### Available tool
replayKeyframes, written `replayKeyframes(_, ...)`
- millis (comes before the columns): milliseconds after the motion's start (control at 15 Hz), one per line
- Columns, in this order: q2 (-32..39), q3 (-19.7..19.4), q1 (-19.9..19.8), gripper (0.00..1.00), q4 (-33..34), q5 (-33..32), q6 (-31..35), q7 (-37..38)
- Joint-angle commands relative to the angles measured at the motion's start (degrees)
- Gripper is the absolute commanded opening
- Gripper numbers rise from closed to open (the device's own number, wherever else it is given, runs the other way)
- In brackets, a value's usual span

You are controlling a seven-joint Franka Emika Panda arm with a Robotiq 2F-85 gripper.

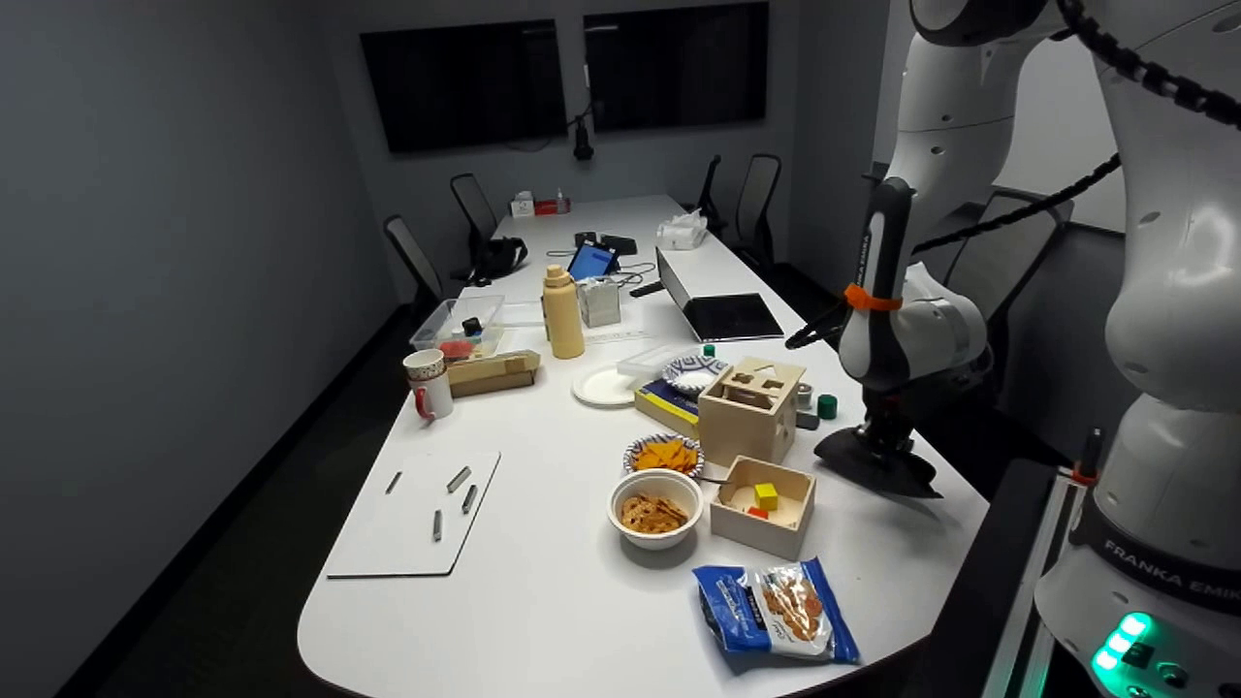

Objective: Clean the table with the white cloth

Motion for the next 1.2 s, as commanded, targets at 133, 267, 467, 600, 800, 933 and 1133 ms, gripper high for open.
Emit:
replayKeyframes(133,-0.53,-2.77,1.23,0.03,-3.34,-1.85,-1.24,0.46)
replayKeyframes(267,-1.88,0.43,-0.45,0.03,-5.11,-1.93,-2.55,-0.04)
replayKeyframes(467,-0.47,5.06,-1.14,0.03,-3.63,-1.50,-4.28,-0.11)
replayKeyframes(600,-0.10,6.92,-1.20,0.03,-3.51,-1.19,-3.71,0.03)
replayKeyframes(800,2.03,8.07,-1.40,0.03,-0.53,-0.87,-2.74,0.33)
replayKeyframes(933,2.37,8.34,-1.51,0.03,0.87,-0.75,-2.51,0.47)
replayKeyframes(1133,3.54,7.69,-1.22,0.03,3.71,-0.79,-2.00,0.68)
